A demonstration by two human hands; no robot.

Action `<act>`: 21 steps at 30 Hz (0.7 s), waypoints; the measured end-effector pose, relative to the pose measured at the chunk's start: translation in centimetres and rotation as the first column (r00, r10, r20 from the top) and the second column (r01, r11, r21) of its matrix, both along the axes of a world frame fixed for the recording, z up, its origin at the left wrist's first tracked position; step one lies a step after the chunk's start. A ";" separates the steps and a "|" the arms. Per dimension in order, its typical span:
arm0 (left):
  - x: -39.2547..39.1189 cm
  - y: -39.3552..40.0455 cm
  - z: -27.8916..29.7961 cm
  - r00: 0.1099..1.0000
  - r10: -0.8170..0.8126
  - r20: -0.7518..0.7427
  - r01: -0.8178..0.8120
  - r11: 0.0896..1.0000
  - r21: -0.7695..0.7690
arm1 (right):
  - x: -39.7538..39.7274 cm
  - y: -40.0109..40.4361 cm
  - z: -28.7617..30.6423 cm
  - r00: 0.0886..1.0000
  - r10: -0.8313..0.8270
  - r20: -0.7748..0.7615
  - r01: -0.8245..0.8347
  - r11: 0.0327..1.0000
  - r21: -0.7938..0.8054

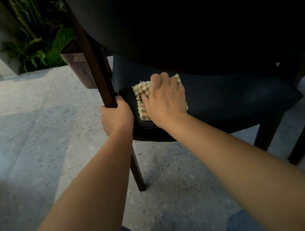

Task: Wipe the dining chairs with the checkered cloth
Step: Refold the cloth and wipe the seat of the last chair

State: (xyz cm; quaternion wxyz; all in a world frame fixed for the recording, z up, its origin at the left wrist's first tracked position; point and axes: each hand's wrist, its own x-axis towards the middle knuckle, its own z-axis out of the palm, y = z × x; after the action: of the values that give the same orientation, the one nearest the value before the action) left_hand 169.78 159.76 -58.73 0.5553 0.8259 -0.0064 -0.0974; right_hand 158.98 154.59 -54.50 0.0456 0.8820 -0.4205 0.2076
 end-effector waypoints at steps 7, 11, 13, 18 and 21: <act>0.0 0.0 -0.1 1.000 0.005 0.003 -0.005 1.000 -0.001 | -0.4 0.3 -0.7 0.985 -0.169 -0.046 0.171 0.984 0.046; 0.1 -0.1 0.0 1.000 0.008 0.003 -0.008 1.000 0.011 | 0.0 -0.6 -0.3 0.994 -0.072 -0.079 0.079 0.993 0.084; 0.1 -0.1 0.1 1.000 -0.001 -0.003 0.001 1.000 0.014 | 0.2 -1.0 -0.1 0.996 -0.018 -0.087 0.026 0.995 0.095; 0.0 0.1 0.2 1.000 -0.009 -0.007 0.009 1.000 0.014 | 0.7 -1.2 0.0 0.985 0.110 -0.136 -0.101 0.992 0.072; -0.1 0.1 0.2 1.000 -0.009 -0.014 0.009 1.000 0.001 | 0.6 -1.2 0.2 0.970 0.165 -0.181 -0.154 0.986 0.070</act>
State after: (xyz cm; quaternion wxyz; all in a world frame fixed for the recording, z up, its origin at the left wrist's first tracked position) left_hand 169.71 159.88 -58.52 0.5546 0.8253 -0.0061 -0.1059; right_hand 159.62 153.36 -54.29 0.0435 0.9294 -0.3477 0.1154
